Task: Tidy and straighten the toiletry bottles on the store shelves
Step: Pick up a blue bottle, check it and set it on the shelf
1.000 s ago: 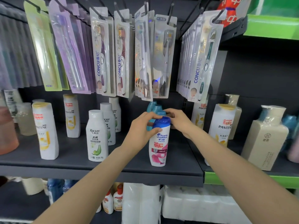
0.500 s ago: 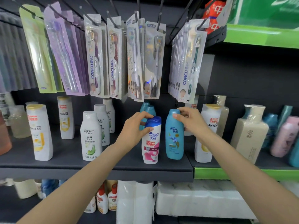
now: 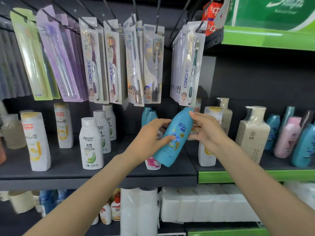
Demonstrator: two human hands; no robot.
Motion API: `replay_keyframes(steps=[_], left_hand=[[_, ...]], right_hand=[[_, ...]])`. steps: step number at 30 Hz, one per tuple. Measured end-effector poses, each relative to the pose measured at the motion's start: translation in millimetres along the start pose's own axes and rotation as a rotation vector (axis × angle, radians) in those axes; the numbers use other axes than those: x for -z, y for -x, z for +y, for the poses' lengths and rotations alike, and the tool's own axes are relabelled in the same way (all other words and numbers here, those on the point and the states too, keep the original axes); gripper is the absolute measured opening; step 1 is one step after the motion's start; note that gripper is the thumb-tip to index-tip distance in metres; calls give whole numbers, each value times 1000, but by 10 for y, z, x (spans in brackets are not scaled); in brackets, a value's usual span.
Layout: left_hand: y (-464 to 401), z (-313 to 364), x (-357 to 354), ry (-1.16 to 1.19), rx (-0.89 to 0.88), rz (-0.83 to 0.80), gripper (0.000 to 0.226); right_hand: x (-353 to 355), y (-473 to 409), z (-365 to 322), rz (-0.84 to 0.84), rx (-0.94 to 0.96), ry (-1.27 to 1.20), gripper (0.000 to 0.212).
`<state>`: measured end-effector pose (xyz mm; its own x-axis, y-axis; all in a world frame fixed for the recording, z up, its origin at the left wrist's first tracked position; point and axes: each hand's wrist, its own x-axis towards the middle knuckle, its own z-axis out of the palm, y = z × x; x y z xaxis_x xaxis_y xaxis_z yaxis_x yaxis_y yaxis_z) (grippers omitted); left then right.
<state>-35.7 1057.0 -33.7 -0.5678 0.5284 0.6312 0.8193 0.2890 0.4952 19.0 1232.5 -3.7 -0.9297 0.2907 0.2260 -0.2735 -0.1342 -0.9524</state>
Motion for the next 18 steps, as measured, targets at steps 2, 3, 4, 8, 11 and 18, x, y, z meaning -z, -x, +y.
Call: replay_keyframes(steps=[2, 3, 4, 8, 11, 18], left_hand=[[37, 8, 52, 81, 75, -42, 44], [56, -9, 93, 128, 111, -63, 43], [75, -34, 139, 172, 148, -96, 41], [172, -118, 288, 270, 216, -188, 31], [236, -158, 355, 140, 158, -111, 34], [368, -210, 456, -419, -117, 114, 53]], right_hand=[[-8, 11, 8, 52, -20, -151, 13], [-13, 13, 9, 70, -25, -221, 14], [-16, 17, 11, 83, -29, -275, 14], [-63, 54, 26, 51, -33, -342, 14], [-117, 80, 30, 22, -43, -226, 13], [-196, 97, 83, -23, -89, -238, 16]])
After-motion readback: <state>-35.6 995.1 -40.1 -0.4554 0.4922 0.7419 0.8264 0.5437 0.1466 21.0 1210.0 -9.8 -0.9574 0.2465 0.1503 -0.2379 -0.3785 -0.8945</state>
